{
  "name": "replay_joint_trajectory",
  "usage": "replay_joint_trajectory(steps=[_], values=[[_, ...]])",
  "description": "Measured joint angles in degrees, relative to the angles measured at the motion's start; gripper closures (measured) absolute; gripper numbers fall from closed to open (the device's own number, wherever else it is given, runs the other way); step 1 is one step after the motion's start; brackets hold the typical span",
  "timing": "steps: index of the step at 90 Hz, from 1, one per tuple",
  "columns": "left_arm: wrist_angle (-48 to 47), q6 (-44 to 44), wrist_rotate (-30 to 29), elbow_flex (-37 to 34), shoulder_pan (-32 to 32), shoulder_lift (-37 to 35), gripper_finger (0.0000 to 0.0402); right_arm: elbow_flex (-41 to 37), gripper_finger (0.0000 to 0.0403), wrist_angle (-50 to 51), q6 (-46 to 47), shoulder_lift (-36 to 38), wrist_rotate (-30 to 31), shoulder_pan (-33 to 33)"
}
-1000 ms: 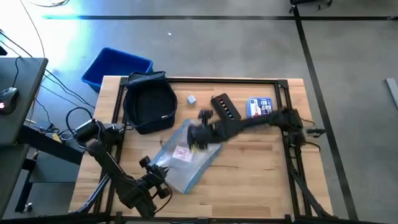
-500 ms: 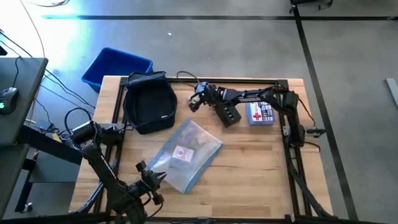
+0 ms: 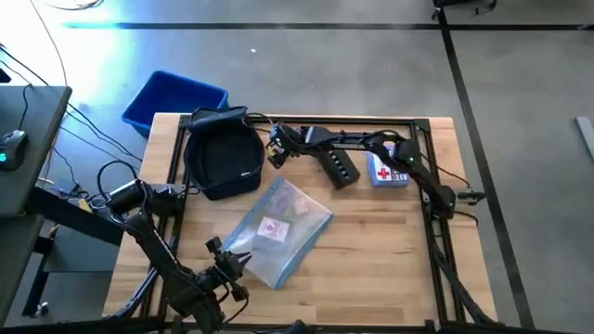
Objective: Unpack backpack
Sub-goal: Put the white adapter into the white zip bag
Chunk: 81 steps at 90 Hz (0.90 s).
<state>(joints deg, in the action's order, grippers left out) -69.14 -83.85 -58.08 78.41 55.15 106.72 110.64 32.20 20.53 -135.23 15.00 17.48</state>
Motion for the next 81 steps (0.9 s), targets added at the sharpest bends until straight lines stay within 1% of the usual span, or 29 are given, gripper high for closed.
replay_joint_trajectory(steps=[15, 31, 39, 56, 67, 81], values=[[0.2, 0.0, 0.2, 0.0, 0.2, 0.0, 0.0385, 9.7, 0.0073, 10.9, 2.0, -5.2, 0.0, 0.1], [0.3, 0.0, 0.2, 0.0, 0.2, 0.0, 0.0385, 16.0, 0.0088, 18.9, 2.9, -8.6, 0.9, 0.1], [0.3, 0.0, 0.2, 0.0, 0.2, 0.0, 0.0385, 16.5, 0.0104, 20.4, 2.8, -9.3, 0.9, 0.1], [0.4, 0.0, 0.2, 0.0, 0.1, 0.0, 0.0385, 16.7, 0.0154, 21.4, 3.3, -9.3, -1.4, 0.5], [0.4, 0.0, 0.2, 0.0, 0.1, 0.0, 0.0385, 16.7, 0.0184, 21.4, 3.0, -9.2, -1.7, 0.5], [0.4, 0.0, 0.3, 0.0, 0.1, 0.0, 0.0385, 16.1, 0.0219, 20.7, 3.0, -9.5, -4.6, 0.5]])
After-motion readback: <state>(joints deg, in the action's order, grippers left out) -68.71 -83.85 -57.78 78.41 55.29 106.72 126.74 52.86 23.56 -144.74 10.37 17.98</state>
